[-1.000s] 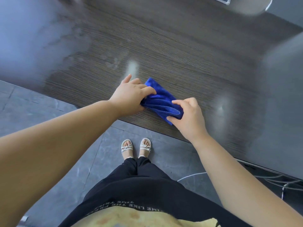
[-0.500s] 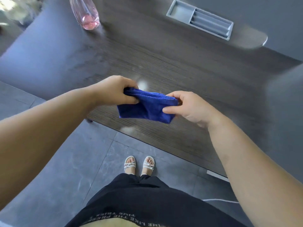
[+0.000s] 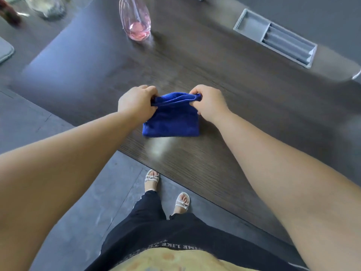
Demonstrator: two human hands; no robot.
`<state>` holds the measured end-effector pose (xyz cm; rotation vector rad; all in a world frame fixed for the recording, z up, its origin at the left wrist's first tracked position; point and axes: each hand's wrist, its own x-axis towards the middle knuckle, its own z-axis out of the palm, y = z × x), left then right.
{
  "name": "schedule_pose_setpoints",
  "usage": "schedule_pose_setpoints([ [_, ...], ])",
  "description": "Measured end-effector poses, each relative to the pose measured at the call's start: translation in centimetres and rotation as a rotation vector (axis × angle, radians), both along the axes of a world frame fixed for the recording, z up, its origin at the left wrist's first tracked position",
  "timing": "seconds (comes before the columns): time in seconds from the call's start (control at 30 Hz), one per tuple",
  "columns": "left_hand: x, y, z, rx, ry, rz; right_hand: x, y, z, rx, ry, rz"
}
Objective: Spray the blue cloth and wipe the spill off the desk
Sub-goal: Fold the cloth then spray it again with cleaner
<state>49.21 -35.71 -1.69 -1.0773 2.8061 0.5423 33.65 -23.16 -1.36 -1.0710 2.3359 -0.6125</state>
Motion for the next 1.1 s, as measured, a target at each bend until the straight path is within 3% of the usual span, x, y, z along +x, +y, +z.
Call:
schedule_pose_setpoints([
  [0.17,1.9,-0.9,-1.3,-0.203,0.236,-0.437,0.6,3.3,-1.4,-0.086,0.062,0.202],
  [0.3,4.9,-0.5,-2.6,-0.195,0.159,-0.720,2.3,6.6,-2.7,-0.086,0.226,0.395],
  [0.4,6.1,0.1,-3.3,-0.191,0.072,-0.717,2.8,7.0,-3.0,-0.098,0.278,0.365],
  [0.67,4.6,0.4,-3.3,0.027,0.177,-0.345,2.7,3.9,-2.5,0.006,0.089,0.124],
  [0.83,4.6,-0.4,-2.8,-0.063,0.354,-0.444,2.9,4.3,-2.5,0.005,0.053,0.104],
  [0.97,5.0,-1.3,-2.9,-0.271,0.416,-0.644,2.5,4.3,-2.3,0.053,0.031,0.165],
  [1.1,5.6,-2.5,-3.2,-0.299,0.208,-0.570,2.3,3.9,-1.8,0.112,0.046,0.221],
])
